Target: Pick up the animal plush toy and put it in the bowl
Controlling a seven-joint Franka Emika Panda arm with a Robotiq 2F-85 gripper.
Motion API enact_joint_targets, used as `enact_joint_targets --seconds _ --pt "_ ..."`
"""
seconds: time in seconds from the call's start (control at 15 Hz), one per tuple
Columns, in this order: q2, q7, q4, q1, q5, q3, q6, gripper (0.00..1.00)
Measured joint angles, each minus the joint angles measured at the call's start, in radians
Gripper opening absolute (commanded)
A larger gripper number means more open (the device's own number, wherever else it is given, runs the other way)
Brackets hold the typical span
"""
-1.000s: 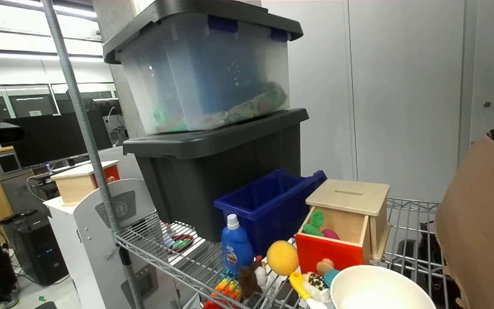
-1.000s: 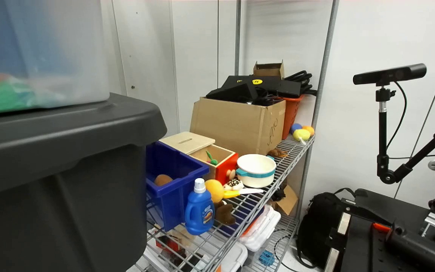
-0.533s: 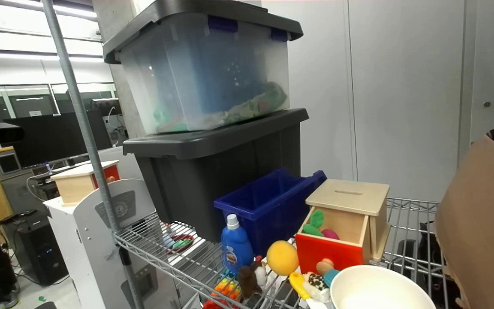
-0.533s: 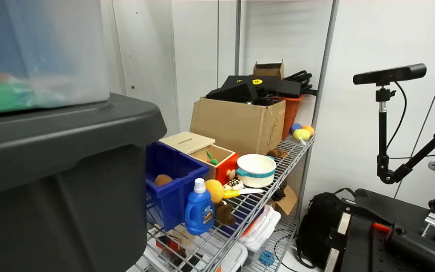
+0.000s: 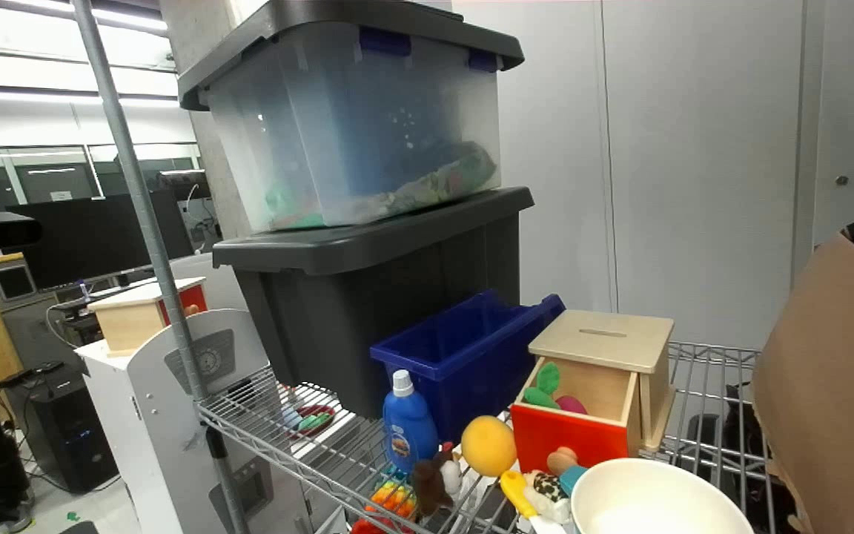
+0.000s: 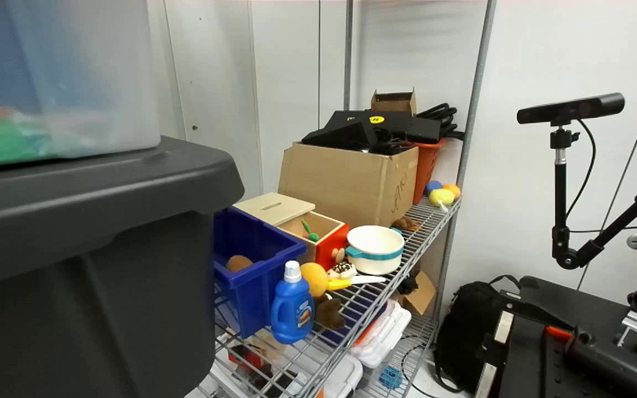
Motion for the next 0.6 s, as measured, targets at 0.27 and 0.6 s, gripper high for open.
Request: enact_joint_targets --seconds 0.27,0.6 --pt "0.088 -0.024 0.055 0.0 -0.011 0.0 0.01 1.0" --pt "0.213 -0.065 0.106 0.0 -0.024 -0.004 0.076 1.0"
